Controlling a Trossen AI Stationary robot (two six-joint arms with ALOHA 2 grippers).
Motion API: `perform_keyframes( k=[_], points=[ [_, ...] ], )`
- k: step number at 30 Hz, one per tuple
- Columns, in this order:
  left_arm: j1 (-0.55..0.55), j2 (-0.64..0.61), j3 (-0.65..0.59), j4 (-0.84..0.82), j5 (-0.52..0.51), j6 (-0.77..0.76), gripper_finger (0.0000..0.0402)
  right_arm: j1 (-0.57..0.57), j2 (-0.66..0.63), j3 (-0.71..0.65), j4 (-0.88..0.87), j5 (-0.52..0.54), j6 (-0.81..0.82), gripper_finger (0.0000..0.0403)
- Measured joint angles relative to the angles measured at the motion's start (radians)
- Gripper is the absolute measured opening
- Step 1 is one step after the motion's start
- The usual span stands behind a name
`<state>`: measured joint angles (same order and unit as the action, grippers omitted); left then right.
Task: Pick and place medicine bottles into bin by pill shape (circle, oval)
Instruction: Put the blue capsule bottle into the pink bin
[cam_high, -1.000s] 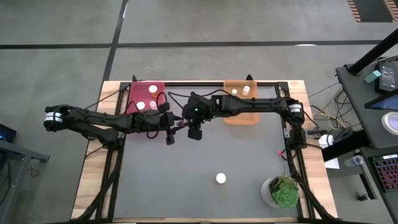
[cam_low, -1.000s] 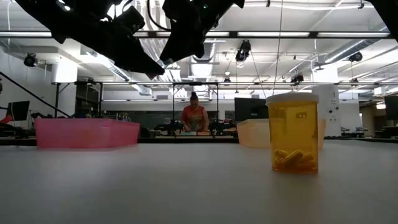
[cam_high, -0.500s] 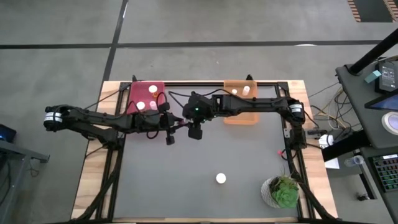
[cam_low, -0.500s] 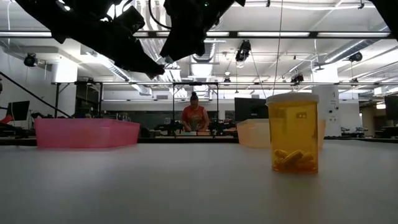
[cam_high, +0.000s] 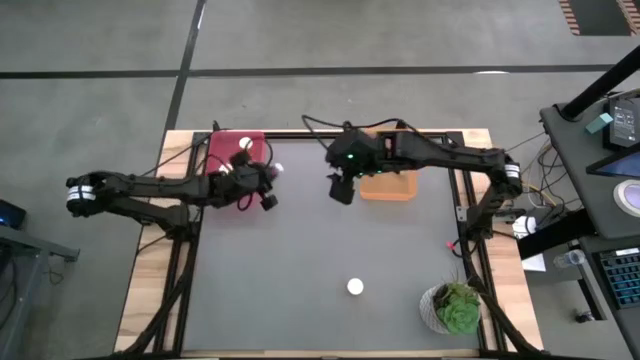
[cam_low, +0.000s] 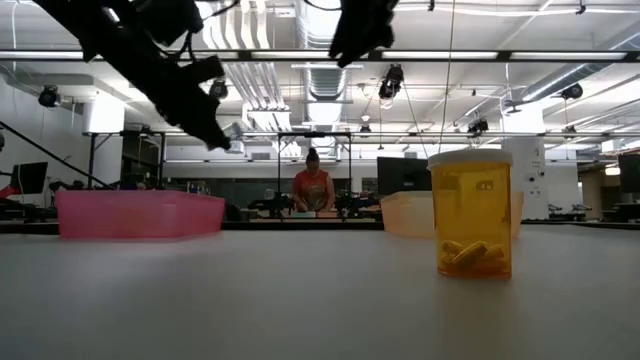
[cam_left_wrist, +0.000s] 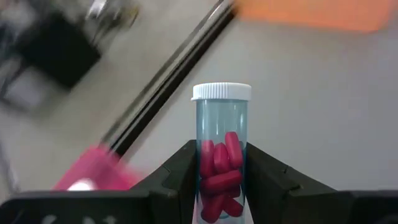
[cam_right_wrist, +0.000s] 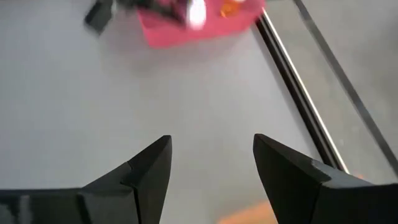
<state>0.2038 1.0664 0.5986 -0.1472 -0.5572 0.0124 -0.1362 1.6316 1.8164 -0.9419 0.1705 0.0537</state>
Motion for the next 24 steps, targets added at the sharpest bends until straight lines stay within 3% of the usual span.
perform_keyframes(
  k=[10,19,24],
  points=[
    [0.348,-0.003,0.196,-0.419,0.018,-0.164,0.0095,0.001,-0.125,-0.127,-0.098,0.02,0.068,0.0219],
    [0.718,0.126,0.322,-0.601,0.313,-0.086,0.0095,0.003,-0.273,-0.392,0.003,0.014,0.122,0.0219],
    [0.819,0.239,0.339,-0.648,0.341,-0.086,0.0095,0.009,-0.362,-0.527,0.083,0.014,0.146,0.0219]
  ],
)
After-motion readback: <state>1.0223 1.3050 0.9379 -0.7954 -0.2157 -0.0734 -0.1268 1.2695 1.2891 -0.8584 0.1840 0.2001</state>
